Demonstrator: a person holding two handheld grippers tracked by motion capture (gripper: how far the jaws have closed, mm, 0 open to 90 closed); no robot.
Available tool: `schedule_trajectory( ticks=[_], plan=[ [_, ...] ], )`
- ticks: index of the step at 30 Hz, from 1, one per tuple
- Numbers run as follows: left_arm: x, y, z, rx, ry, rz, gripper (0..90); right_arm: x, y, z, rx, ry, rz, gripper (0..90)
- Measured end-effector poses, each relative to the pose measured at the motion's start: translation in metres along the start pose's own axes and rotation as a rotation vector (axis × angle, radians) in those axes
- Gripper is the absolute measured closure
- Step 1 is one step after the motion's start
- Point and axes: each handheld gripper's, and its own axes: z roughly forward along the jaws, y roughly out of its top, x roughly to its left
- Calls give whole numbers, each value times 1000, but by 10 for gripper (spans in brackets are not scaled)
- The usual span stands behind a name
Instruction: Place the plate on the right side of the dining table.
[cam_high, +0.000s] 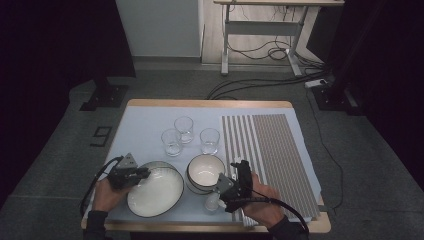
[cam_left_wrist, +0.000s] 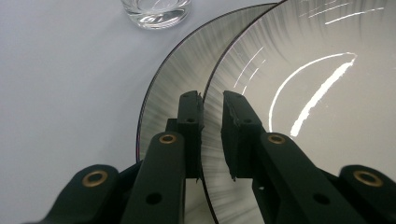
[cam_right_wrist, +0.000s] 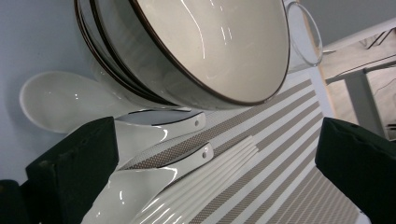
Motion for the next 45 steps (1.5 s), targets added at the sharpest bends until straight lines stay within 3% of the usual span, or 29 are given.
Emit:
schedule_trajectory(
  ticks=[3,6,9,25,31,39,45],
  plan=[
    [0,0,0,0,-1,0,780,4,7,1,12,-17,-52,0],
    [0,0,0,0,0,-1,779,7,10,2,5,-15,-62,0],
    [0,0,0,1,-1,1,779,11,17,3,20,-47,-110,0],
    [0,0,0,2,-3,2,778,27,45,7,17,-82,-250,0],
    [1,0,0,2,-4,1,778,33,53,8,8,-79,-266,5],
    [1,0,0,1,-5,-4,777,40,63,10,-8,-77,-334,5],
    [1,0,0,2,-9,-4,774,44,69,10,-25,-60,-340,7]
  ],
)
